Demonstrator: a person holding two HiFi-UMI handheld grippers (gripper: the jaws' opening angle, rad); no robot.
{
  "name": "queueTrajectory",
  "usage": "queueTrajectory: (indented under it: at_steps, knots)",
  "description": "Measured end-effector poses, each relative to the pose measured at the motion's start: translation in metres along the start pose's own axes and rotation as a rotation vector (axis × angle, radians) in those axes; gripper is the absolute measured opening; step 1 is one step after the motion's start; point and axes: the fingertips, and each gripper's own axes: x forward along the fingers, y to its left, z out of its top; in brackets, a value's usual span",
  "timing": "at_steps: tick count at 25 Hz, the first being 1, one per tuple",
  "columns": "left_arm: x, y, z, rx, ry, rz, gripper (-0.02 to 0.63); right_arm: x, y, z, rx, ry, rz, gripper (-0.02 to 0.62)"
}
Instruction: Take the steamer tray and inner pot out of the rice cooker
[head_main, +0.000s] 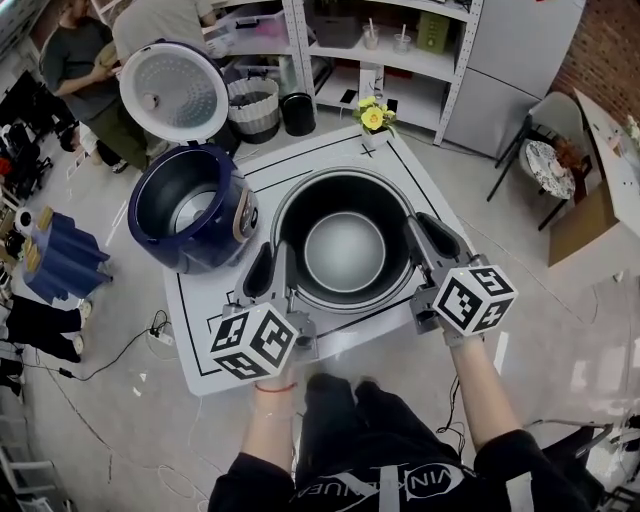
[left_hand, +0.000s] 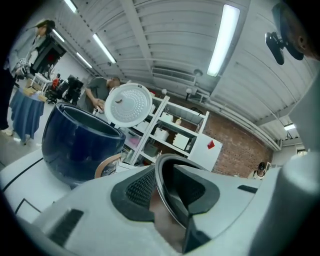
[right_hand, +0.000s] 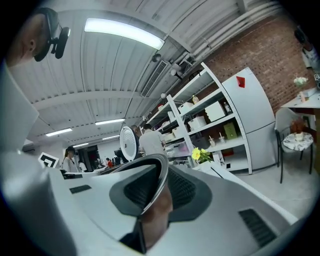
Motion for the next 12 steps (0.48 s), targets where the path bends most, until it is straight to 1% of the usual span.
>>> queueTrajectory:
  at_steps: [2,7,12]
  knots:
    - [-0.004,0.001,-0.013,-0.013,0.022,0.004,0.104,-0.007,-0.004,-0.010,0.010,0.015,-0.007,0.069]
    - [-0.010,0.003,-0.040,-0.017,0.069,0.028,0.104,-0.018,-0.014,-0.031,0.026,0.052,-0.025,0.069]
    - [-0.008,0.007,-0.066,-0.043,0.122,0.039,0.104,-0.024,-0.025,-0.050,0.046,0.079,-0.045,0.069]
